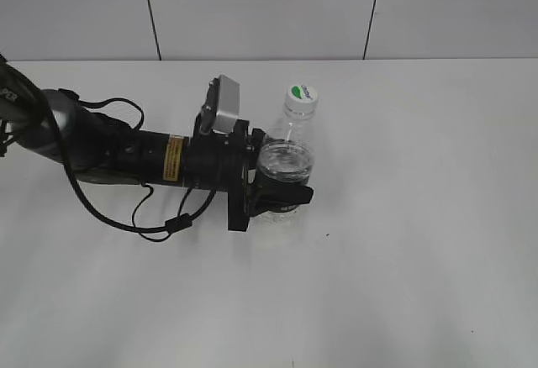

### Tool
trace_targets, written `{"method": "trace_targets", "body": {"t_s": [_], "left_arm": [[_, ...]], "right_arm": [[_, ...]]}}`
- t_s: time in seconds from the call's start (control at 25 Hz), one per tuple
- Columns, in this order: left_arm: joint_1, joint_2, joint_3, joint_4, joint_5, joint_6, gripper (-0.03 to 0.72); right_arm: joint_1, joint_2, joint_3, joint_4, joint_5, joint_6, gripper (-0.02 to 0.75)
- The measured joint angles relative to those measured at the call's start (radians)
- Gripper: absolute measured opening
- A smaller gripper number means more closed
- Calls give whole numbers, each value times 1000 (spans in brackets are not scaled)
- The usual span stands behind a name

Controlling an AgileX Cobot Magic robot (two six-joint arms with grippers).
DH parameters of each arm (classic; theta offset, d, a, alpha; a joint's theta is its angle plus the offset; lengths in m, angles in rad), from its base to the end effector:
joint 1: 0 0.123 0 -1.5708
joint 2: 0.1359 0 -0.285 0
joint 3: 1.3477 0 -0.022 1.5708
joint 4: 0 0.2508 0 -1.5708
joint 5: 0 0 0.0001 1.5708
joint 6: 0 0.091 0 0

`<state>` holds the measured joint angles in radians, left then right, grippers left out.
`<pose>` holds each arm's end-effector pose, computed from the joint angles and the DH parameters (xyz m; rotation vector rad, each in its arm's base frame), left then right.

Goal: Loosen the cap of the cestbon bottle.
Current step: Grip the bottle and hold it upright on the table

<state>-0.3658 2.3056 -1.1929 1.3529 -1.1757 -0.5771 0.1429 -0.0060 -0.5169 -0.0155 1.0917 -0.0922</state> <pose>0.3448 -0.2198 0.0830 1.3377 1.4127 -1.0971 -0.0088 -0.0025 0.2794 -0.2395 2.0383 0.0130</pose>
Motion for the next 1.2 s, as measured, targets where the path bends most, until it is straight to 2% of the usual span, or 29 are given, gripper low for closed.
{"method": "trace_targets", "body": {"t_s": [0.16,0.44,0.68,1.2], "left_arm": [[-3,0,5,4,0,-3,402],[-9,29,17,-108,0,4,402],[-20,34,90,-226,3,122,402],[-38,78,99,-296,-60,181,402]], "right_arm": [[0,0,0,0,0,0,590],[0,0,0,0,0,0,590],[0,0,0,0,0,0,590],[0,0,0,0,0,0,590]]}}
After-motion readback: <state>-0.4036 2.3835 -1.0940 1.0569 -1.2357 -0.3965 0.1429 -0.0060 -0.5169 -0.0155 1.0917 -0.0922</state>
